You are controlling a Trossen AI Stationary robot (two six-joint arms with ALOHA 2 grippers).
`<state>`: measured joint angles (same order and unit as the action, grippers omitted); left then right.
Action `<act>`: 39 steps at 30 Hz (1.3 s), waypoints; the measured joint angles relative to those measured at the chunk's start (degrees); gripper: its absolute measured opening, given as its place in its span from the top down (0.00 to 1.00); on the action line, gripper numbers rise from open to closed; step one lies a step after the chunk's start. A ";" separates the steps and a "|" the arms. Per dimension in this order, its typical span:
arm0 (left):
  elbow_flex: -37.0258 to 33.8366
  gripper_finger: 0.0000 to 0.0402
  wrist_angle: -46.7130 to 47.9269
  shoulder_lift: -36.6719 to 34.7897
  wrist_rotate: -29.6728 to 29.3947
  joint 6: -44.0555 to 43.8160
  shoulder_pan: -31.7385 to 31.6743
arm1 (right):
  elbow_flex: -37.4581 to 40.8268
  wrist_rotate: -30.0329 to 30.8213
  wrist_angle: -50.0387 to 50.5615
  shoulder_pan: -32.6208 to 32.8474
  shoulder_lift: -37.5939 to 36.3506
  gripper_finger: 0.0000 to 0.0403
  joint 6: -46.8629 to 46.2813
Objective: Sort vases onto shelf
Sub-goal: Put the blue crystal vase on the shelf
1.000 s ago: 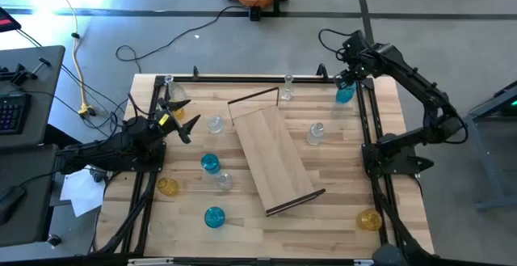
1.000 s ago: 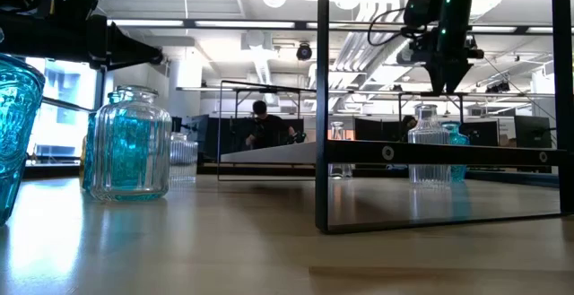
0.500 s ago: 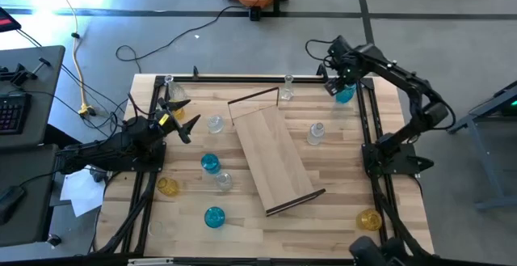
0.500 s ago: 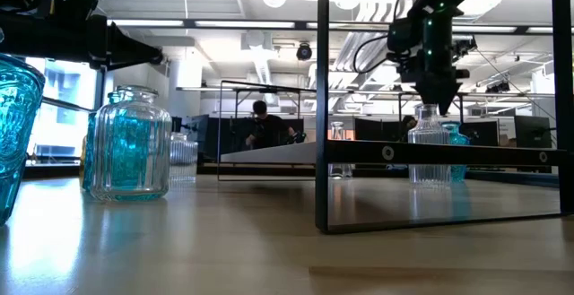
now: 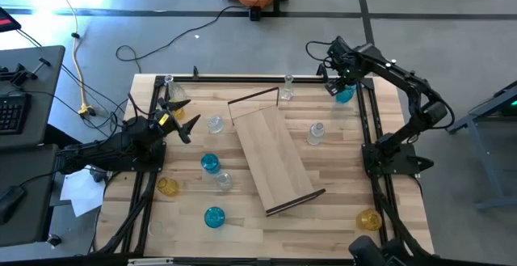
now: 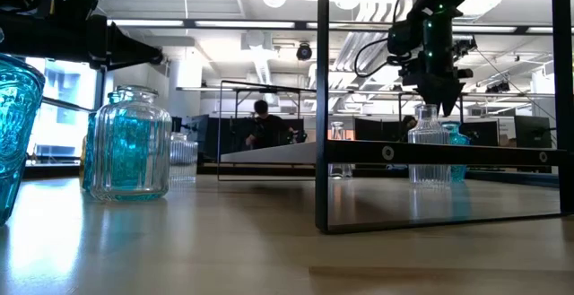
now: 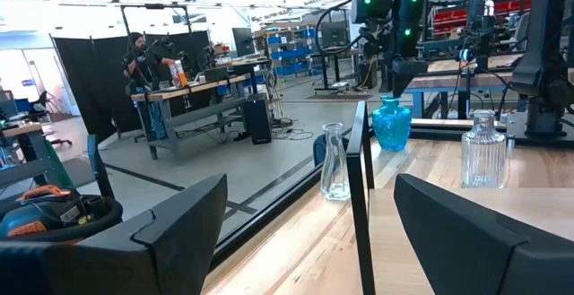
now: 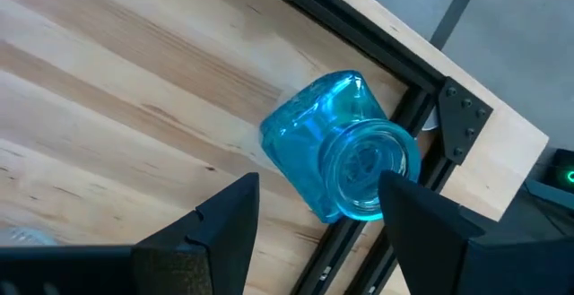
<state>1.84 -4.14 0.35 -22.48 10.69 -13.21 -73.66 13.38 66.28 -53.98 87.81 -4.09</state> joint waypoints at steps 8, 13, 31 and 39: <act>0.01 0.22 0.00 0.01 0.00 0.01 0.00 | 5.88 -0.48 -3.09 -0.02 -0.02 0.47 -0.43; -0.01 0.22 0.00 0.00 0.00 -0.01 0.00 | 7.46 -0.10 -6.32 -0.02 0.02 0.47 -0.10; 0.00 0.22 0.00 0.00 0.00 0.01 0.00 | 7.47 -0.06 -6.57 -0.04 0.02 0.82 2.66; -0.01 0.22 0.00 0.01 0.00 0.00 0.00 | 7.38 -0.04 -6.02 -0.04 -0.09 0.95 2.88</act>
<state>1.83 -4.14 0.36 -22.48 10.69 -13.21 -66.28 13.33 60.26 -54.02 87.72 -1.21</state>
